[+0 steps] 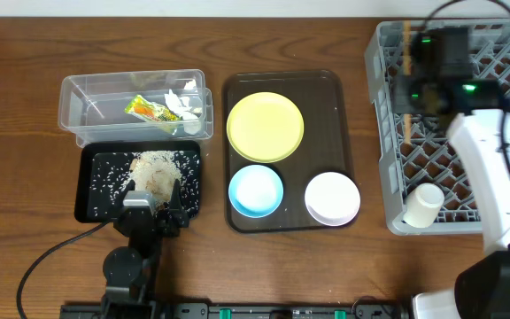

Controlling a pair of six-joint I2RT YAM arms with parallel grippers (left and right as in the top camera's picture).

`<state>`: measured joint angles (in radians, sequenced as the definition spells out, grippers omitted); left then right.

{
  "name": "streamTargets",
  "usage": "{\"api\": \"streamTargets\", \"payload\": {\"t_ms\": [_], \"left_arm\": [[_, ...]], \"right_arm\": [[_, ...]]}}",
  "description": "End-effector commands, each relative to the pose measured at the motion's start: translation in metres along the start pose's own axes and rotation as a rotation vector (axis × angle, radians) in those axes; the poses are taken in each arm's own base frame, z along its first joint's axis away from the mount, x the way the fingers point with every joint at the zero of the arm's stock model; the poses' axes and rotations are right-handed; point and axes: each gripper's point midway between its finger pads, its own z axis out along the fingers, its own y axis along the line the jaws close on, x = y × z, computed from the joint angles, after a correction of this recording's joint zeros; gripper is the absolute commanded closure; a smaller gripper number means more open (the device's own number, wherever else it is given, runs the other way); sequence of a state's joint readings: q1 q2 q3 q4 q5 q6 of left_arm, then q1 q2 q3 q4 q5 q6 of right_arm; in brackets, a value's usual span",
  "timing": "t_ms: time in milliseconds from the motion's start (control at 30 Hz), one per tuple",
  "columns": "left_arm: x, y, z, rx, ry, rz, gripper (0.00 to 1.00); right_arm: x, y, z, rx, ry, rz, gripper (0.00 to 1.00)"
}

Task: Sort waste into correct bins and load items into the dishwasher rack
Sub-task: 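Move the right gripper to the pink bowl and grasp its rim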

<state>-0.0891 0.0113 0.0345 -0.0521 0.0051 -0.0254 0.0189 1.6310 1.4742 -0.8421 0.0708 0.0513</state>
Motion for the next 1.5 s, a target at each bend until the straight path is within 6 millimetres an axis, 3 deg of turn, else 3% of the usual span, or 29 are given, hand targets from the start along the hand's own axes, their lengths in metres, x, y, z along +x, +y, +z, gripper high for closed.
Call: {"api": "streamTargets", "payload": {"t_ms": [0, 100, 300, 500, 633, 767, 933, 1033, 1200, 1333, 1467], "left_arm": [[0.017, 0.001, 0.002, -0.001, 0.041, 0.009, 0.11], [0.018, 0.001, 0.002, -0.001, 0.042, 0.009, 0.11], [0.017, 0.001, 0.002, -0.001, 0.041, 0.009, 0.11], [0.018, 0.001, 0.002, -0.001, 0.042, 0.009, 0.11], [0.018, 0.001, 0.002, -0.001, 0.042, 0.009, 0.11], [0.017, 0.001, 0.002, -0.001, 0.041, 0.009, 0.11], [0.018, 0.001, 0.002, -0.001, 0.042, 0.009, 0.11], [0.018, 0.001, 0.002, -0.001, 0.042, 0.009, 0.11], [0.017, 0.001, 0.002, -0.001, 0.041, 0.009, 0.11], [0.017, 0.001, 0.002, -0.001, 0.041, 0.009, 0.11], [0.018, 0.001, 0.002, -0.001, 0.042, 0.009, 0.11]], "right_arm": [[0.007, -0.030, 0.006, 0.043, 0.038, -0.086, 0.99], [0.016, -0.039, 0.021, 0.033, 0.087, -0.068, 0.99], [0.019, -0.007, 0.033, -0.068, 0.103, -0.114, 0.99], [0.024, -0.009, 0.043, 0.001, 0.135, -0.097, 0.98], [0.035, -0.008, 0.057, 0.001, 0.186, -0.073, 0.72], [0.035, 0.021, 0.047, -0.117, 0.181, -0.088, 0.62], [0.038, 0.085, 0.019, -0.313, 0.157, -0.164, 0.60], [0.065, 0.115, 0.011, -0.343, 0.242, -0.241, 0.58], [0.119, 0.133, 0.015, -0.319, 0.405, -0.369, 0.51], [0.154, 0.126, 0.033, -0.232, 0.456, -0.450, 0.45], [0.176, 0.116, 0.050, -0.191, 0.482, -0.420, 0.50]]}}
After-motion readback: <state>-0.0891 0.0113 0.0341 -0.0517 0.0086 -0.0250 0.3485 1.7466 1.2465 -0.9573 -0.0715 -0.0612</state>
